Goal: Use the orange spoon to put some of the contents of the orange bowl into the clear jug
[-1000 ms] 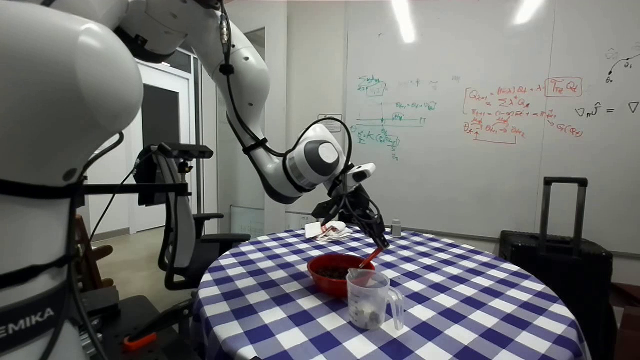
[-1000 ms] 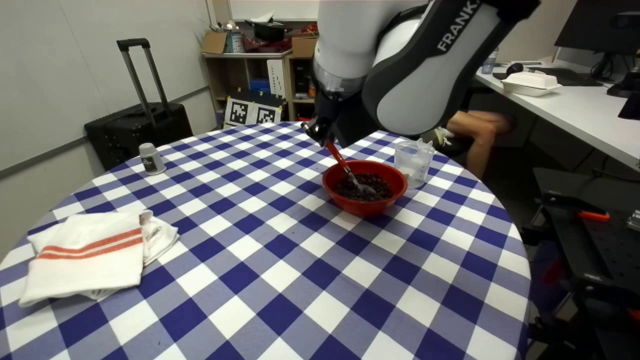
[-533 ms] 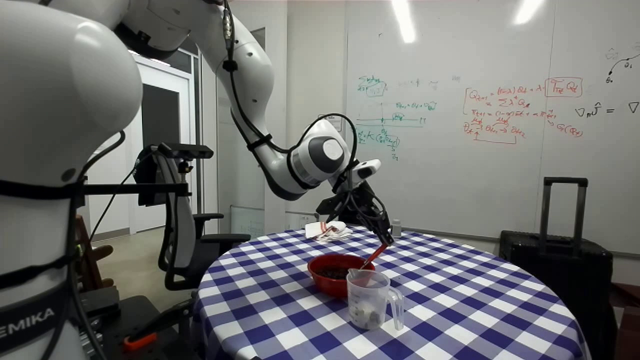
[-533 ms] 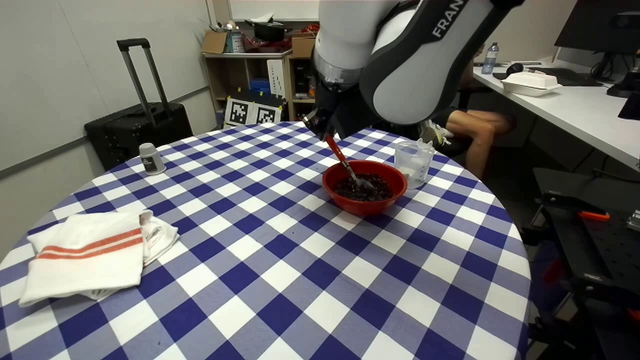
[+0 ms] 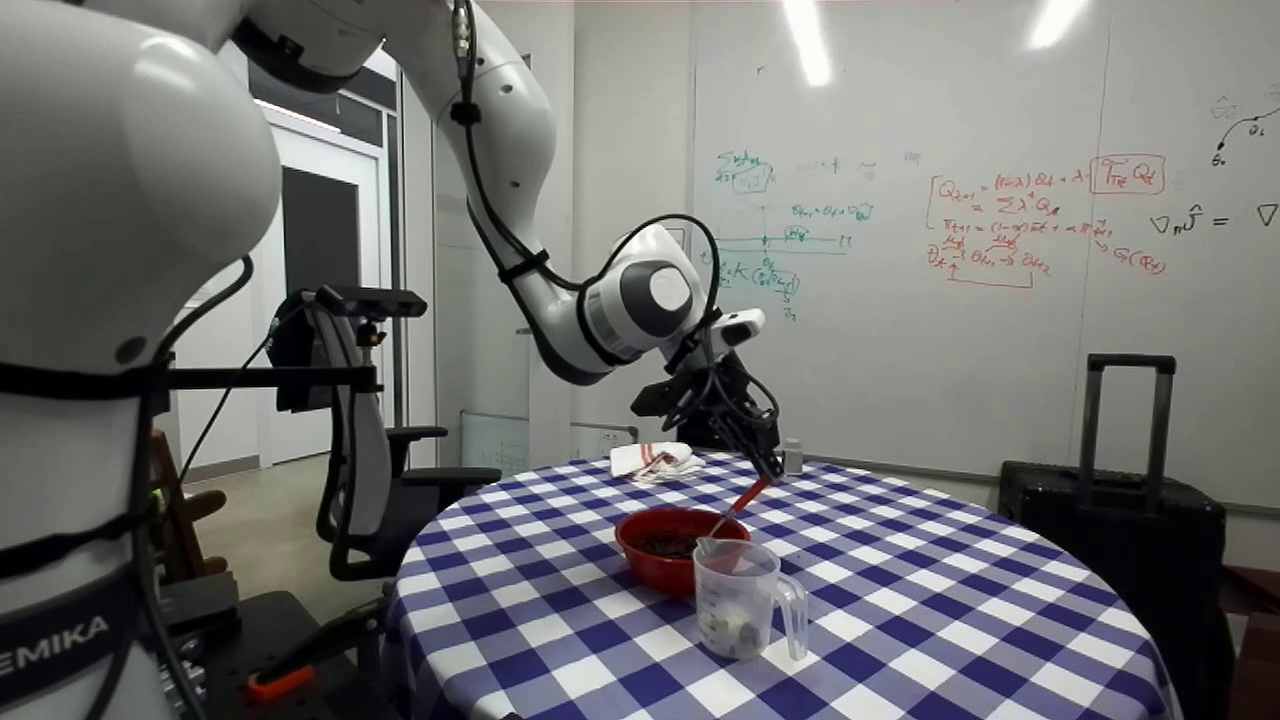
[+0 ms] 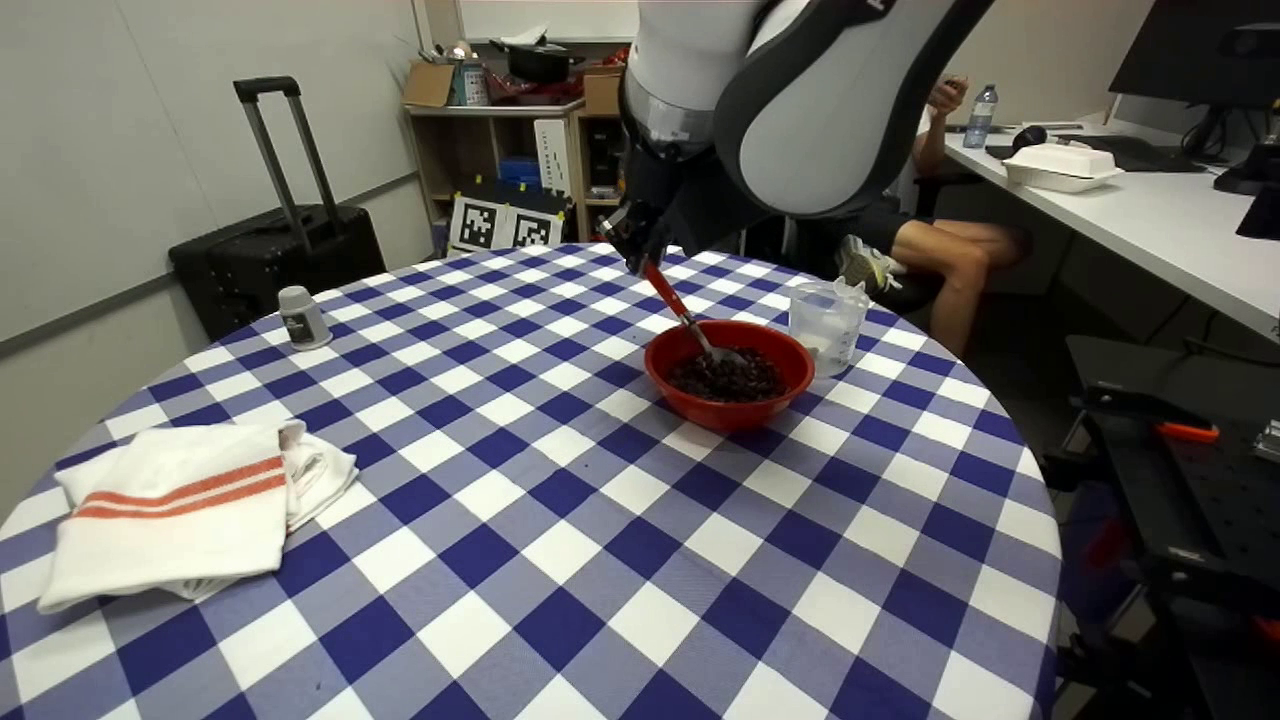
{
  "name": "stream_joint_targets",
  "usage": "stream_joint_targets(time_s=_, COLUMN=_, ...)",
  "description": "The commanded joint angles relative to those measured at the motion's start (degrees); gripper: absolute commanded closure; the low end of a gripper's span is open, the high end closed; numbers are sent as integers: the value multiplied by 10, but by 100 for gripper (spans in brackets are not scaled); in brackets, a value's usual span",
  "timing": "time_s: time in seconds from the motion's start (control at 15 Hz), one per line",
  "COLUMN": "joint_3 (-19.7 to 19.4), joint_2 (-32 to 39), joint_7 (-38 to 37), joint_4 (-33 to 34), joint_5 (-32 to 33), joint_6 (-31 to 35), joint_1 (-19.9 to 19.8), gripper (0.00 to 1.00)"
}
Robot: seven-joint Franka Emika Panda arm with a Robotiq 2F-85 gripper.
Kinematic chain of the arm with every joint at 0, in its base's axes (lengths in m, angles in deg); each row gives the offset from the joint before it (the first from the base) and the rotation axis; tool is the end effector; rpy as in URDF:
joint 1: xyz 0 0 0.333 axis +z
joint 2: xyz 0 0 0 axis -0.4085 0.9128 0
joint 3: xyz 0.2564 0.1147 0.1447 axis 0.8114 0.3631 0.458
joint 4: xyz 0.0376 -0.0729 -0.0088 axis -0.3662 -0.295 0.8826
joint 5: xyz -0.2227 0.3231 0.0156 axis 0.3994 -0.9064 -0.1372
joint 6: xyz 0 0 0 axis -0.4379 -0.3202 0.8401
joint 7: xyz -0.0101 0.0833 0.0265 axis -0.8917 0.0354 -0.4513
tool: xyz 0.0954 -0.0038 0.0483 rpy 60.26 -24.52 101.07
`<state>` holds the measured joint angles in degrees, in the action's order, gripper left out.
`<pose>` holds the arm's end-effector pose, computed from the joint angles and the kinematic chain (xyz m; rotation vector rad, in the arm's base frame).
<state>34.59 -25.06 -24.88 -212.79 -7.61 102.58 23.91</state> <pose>0.5836 -0.0023 0.2144 2.6843 -0.5811 0.6805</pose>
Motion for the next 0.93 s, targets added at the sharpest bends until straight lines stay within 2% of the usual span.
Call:
stream_joint_targets(time_s=0.0, joint_3=43, joint_2=-52, joint_7=60, joint_4=-2, joint_5=2, joint_6=-19, joint_1=-42, gripper=95)
stream_joint_targets(time_s=0.4, joint_3=152, joint_2=-107, joint_7=121, joint_4=-1, joint_5=19, joint_6=-41, joint_1=-148, gripper=95)
stream_joint_targets(time_s=0.6, joint_3=229, joint_2=-141, joint_7=165, joint_4=-3, joint_5=40, joint_6=-57, joint_1=-224, gripper=95)
stream_joint_targets(time_s=0.87, joint_3=326, joint_2=-176, joint_7=236, joint_4=3, joint_5=76, joint_6=-110, joint_1=-323, gripper=95)
